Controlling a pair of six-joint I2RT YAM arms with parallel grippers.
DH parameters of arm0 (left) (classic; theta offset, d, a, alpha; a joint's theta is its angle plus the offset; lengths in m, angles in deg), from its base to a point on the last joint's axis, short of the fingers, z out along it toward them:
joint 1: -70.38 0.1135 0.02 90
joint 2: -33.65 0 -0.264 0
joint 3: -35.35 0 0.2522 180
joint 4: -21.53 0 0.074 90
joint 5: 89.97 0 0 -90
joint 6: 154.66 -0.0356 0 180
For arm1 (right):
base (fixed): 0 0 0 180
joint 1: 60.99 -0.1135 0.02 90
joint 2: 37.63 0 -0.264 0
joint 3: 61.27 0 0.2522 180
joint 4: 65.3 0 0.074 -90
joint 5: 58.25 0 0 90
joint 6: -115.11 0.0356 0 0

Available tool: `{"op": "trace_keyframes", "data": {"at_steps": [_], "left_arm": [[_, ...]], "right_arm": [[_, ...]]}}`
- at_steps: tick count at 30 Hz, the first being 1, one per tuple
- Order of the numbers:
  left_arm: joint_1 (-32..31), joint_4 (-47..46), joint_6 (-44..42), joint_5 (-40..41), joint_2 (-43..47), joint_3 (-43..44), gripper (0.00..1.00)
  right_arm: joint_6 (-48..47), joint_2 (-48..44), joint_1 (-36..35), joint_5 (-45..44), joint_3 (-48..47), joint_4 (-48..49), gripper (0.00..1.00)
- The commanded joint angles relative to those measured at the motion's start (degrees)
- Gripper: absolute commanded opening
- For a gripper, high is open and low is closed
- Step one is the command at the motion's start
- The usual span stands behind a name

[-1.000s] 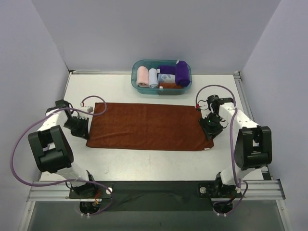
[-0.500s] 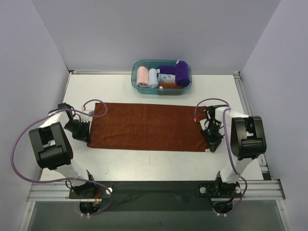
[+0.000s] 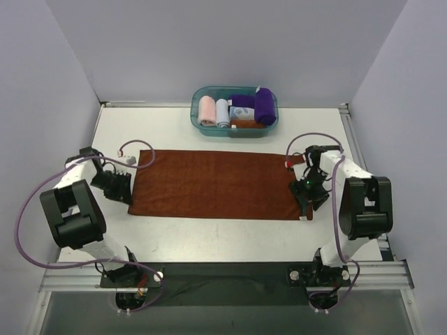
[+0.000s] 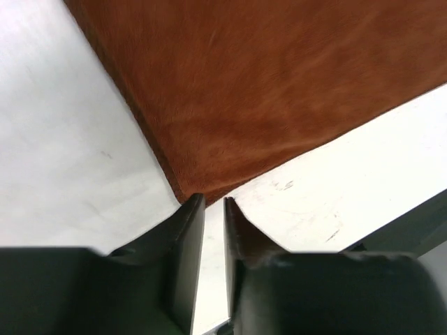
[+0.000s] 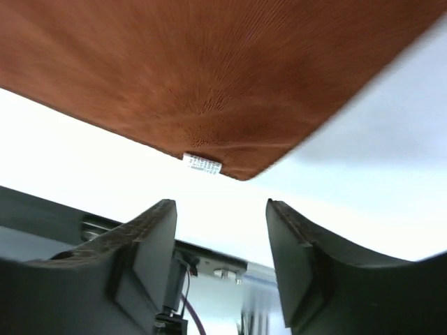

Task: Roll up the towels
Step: Flatten the towel

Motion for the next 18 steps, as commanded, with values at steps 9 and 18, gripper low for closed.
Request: {"op": "trace_keyframes", "data": {"at_steps": [9, 18], "left_arm": [[-1.64, -6.66, 5.49, -15.74, -4.93, 22.02, 0.49], [-4.71, -16.53, 14.12, -12.41, -21.18, 35.64, 0.49]], "right_arm": [[2.49, 6.3, 7.2, 11.6, -28.84, -4.11, 0.53], [8.38, 27.51, 7.64, 6.85, -50.99, -1.73, 0.46]]}}
